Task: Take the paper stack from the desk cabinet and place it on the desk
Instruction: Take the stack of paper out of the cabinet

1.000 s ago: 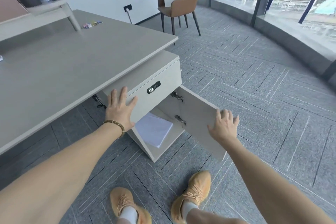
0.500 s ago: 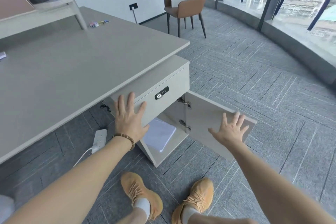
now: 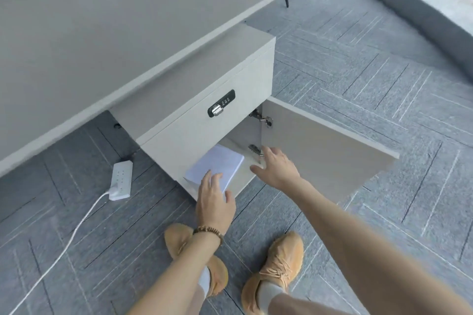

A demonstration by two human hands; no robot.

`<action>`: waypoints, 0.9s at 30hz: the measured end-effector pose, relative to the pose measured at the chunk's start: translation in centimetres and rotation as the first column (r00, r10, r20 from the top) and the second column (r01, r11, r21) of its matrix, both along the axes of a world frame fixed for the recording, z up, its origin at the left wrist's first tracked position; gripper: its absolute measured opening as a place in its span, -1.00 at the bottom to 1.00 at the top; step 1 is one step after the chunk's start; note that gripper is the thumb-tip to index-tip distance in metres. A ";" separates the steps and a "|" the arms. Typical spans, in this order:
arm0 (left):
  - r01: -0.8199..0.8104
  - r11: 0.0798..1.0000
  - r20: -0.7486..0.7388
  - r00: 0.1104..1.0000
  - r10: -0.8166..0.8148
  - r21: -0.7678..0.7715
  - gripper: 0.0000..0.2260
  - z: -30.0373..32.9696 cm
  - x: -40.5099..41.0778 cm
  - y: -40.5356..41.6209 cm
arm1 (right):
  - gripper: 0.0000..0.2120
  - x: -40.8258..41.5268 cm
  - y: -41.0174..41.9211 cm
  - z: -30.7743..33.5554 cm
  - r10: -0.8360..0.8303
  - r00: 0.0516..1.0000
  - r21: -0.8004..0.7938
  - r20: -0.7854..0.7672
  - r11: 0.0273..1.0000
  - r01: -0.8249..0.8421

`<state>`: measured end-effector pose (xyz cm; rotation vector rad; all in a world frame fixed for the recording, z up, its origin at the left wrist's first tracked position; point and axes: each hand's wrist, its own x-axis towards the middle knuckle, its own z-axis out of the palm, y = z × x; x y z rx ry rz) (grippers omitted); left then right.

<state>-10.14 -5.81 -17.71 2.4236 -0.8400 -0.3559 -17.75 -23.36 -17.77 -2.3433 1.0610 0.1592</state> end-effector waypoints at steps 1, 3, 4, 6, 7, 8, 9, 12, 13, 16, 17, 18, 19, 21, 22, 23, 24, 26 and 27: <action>-0.055 0.998 -0.084 0.995 0.055 -0.003 -0.63 -1.9 0.7 -0.3 | -0.31 0.7 -0.2 -1.6 0.010 1.000 0.031 -0.012 0.999 -0.010; -0.156 0.987 -0.183 0.970 0.158 0.026 -0.60 -5.7 2.1 -1.0 | -0.30 2.2 -0.9 -5.0 0.012 0.999 0.095 -0.051 0.995 -0.007; -0.195 0.979 -0.211 0.956 0.202 0.057 -0.59 -7.3 2.7 -1.5 | -0.31 3.0 -1.2 -6.5 0.009 0.997 0.126 -0.074 0.992 0.000; -0.218 0.969 -0.252 0.937 0.240 0.114 -0.57 -10.4 3.7 -2.5 | -0.31 4.7 -1.9 -9.3 0.020 0.993 0.178 -0.119 0.984 0.001; -0.217 0.968 -0.272 0.931 0.244 0.127 -0.56 -11.9 4.1 -3.0 | -0.32 5.6 -2.2 -10.6 0.034 0.991 0.191 -0.132 0.982 -0.008; -0.225 0.965 -0.297 0.920 0.257 0.137 -0.55 -13.3 4.6 -3.6 | -0.32 6.5 -2.5 -11.9 0.050 0.989 0.199 -0.136 0.980 -0.022; -0.251 0.957 -0.324 0.902 0.285 0.144 -0.54 -14.4 5.1 -4.2 | -0.32 7.5 -2.8 -13.1 0.062 0.989 0.206 -0.132 0.978 -0.034; -0.386 0.908 -0.405 0.813 0.418 0.163 -0.51 -17.9 7.1 -5.9 | -0.32 9.7 -3.4 -16.7 0.075 0.990 0.228 -0.117 0.973 -0.047; -0.425 0.889 -0.431 0.779 0.456 0.171 -0.51 -19.1 7.8 -6.4 | -0.32 10.4 -3.7 -17.9 0.079 0.990 0.229 -0.116 0.972 -0.051; -0.495 0.845 -0.487 0.698 0.525 0.203 -0.45 -22.7 9.9 -7.4 | -0.33 12.4 -4.2 -21.1 0.085 0.990 0.248 -0.110 0.967 -0.055; -0.497 0.842 -0.498 0.686 0.530 0.211 -0.43 -23.8 10.4 -7.6 | -0.33 13.0 -4.5 -22.2 0.084 0.990 0.251 -0.112 0.966 -0.053; -0.499 0.841 -0.506 0.680 0.530 0.211 -0.42 -24.8 10.8 -7.7 | -0.33 13.5 -4.8 -23.2 0.084 0.990 0.248 -0.115 0.967 -0.054; -0.507 0.836 -0.514 0.670 0.535 0.210 -0.42 -25.6 11.0 -7.9 | -0.33 14.1 -5.1 -24.2 0.085 0.990 0.242 -0.115 0.969 -0.055; -0.546 0.815 -0.523 0.645 0.557 0.196 -0.43 -26.9 11.6 -8.1 | -0.33 15.5 -5.6 -25.9 0.094 0.989 0.235 -0.116 0.970 -0.064; -0.570 0.801 -0.530 0.629 0.568 0.181 -0.44 -27.6 12.0 -8.2 | -0.32 16.3 -5.9 -26.6 0.103 0.987 0.229 -0.122 0.971 -0.073; -0.592 0.787 -0.543 0.610 0.576 0.170 -0.44 -28.2 12.3 -8.2 | -0.33 17.1 -6.2 -27.3 0.108 0.986 0.218 -0.127 0.973 -0.079; -0.611 0.776 -0.566 0.589 0.577 0.156 -0.42 -28.8 12.7 -8.4 | -0.33 17.8 -6.5 -27.9 0.106 0.986 0.204 -0.127 0.976 -0.078; -0.637 0.758 -0.598 0.557 0.576 0.137 -0.40 -29.8 13.3 -8.8 | -0.34 19.2 -7.3 -29.1 0.084 0.989 0.182 -0.118 0.981 -0.061; -0.650 0.747 -0.608 0.541 0.582 0.137 -0.41 -30.2 13.6 -8.9 | -0.34 19.7 -7.6 -29.7 0.069 0.991 0.181 -0.112 0.982 -0.048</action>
